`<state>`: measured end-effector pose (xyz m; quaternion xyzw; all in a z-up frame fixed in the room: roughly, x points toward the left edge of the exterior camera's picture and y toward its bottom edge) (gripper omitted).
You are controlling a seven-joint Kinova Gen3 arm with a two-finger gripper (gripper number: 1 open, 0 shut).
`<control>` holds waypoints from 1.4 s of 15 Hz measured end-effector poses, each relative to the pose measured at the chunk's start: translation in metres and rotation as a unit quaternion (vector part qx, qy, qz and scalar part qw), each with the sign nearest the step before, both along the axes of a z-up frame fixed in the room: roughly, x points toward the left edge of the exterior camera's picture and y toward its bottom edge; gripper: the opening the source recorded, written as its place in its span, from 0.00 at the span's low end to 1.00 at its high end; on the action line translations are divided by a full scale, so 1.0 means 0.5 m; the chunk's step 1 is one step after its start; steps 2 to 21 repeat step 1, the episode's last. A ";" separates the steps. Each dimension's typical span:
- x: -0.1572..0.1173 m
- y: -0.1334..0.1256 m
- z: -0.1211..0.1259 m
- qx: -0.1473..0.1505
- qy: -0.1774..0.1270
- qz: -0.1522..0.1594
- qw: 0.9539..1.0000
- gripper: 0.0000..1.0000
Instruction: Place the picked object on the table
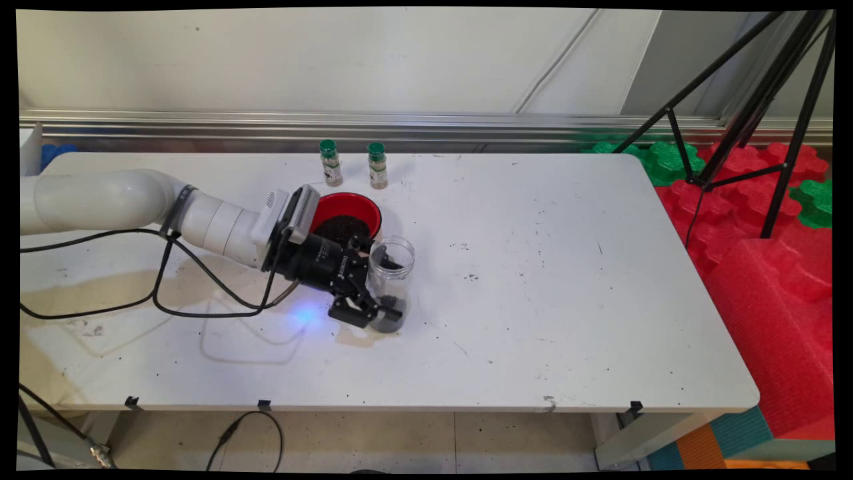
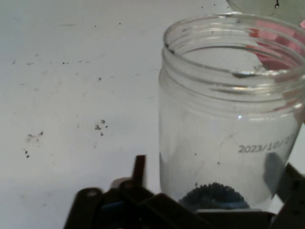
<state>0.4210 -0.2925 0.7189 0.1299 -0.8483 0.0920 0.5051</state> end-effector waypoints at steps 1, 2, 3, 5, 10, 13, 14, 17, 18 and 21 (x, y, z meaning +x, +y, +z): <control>0.001 0.002 -0.001 0.000 -0.001 0.000 1.000 1.00; 0.001 0.002 -0.001 0.000 -0.001 0.000 1.000 1.00; 0.001 0.002 -0.001 0.000 -0.001 0.000 1.000 1.00; 0.001 0.002 -0.001 0.000 -0.001 0.000 1.000 1.00; 0.001 0.002 -0.001 0.000 -0.001 0.000 1.000 1.00; 0.001 0.002 -0.001 0.000 -0.001 0.000 1.000 1.00; 0.001 0.002 -0.001 0.000 -0.001 0.000 1.000 1.00; 0.001 0.002 -0.001 0.000 -0.001 0.000 1.000 1.00; 0.001 0.002 -0.001 0.000 -0.001 0.000 1.000 1.00; 0.001 0.002 -0.001 0.000 -0.001 0.000 1.000 1.00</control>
